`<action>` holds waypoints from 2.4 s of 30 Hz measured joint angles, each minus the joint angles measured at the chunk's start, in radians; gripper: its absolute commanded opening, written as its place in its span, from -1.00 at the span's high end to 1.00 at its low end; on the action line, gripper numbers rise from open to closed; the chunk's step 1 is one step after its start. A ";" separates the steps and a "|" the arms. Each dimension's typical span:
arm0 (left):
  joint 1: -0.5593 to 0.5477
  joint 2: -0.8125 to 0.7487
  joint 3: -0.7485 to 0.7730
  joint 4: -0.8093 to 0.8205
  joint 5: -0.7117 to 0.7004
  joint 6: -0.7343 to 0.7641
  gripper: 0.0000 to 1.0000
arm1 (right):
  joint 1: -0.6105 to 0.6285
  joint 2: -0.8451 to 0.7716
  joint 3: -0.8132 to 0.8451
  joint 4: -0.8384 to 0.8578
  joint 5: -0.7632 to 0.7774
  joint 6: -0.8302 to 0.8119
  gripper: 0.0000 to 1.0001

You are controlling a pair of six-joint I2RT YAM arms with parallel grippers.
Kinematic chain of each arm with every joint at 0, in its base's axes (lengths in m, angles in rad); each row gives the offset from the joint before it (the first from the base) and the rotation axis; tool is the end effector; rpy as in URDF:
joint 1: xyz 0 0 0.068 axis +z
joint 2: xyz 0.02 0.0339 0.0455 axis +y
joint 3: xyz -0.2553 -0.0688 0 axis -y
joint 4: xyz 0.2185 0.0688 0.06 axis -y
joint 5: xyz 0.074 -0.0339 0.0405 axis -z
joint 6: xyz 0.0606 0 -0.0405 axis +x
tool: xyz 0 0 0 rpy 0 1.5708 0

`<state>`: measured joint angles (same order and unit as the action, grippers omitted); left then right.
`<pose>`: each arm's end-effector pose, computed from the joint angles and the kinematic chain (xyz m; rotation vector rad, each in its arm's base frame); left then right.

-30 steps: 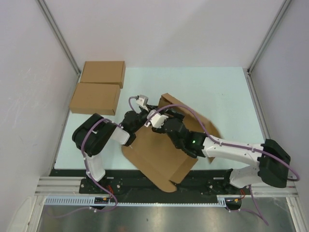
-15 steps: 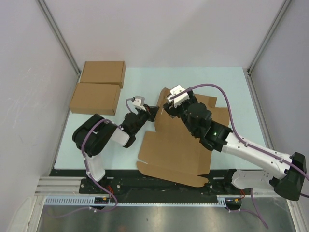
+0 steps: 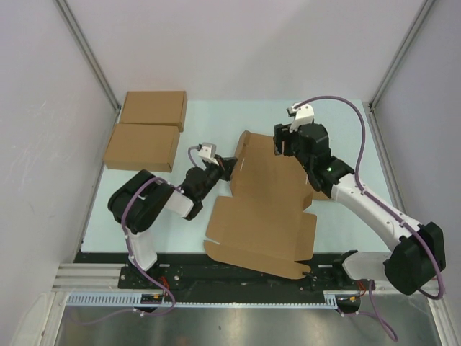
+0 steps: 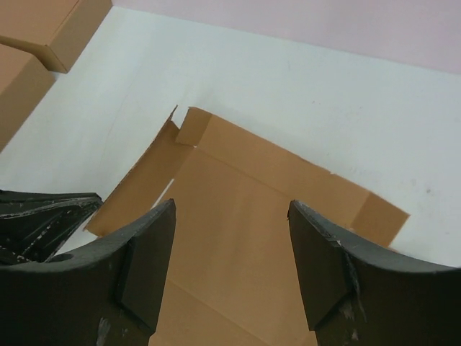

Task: Fold the paper box

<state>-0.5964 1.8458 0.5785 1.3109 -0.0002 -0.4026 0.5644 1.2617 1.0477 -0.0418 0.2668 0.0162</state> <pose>0.2866 -0.1945 0.1745 0.1528 1.5736 -0.7909 0.2593 0.1452 0.3354 -0.3095 1.7940 0.1674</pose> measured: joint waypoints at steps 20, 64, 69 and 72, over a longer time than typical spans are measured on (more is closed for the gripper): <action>0.045 -0.305 0.205 -0.492 -0.309 0.107 -0.28 | -0.424 0.116 -0.019 -0.038 -0.295 0.444 -0.56; 0.290 0.169 0.681 -1.109 0.605 -0.095 -1.00 | -0.529 0.699 0.389 0.055 -0.427 0.320 -0.81; 0.285 0.171 0.681 -1.104 0.607 -0.095 -0.99 | -0.504 0.804 0.518 -0.004 -0.462 0.272 -0.80; 0.290 0.171 0.680 -1.103 0.594 -0.095 -0.99 | -0.505 0.858 0.570 -0.015 -0.508 0.249 -0.79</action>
<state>-0.3069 2.0163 1.2587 0.2077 0.5941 -0.4980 0.0593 2.1197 1.6180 -0.0566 -0.2409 0.2657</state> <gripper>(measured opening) 0.996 0.903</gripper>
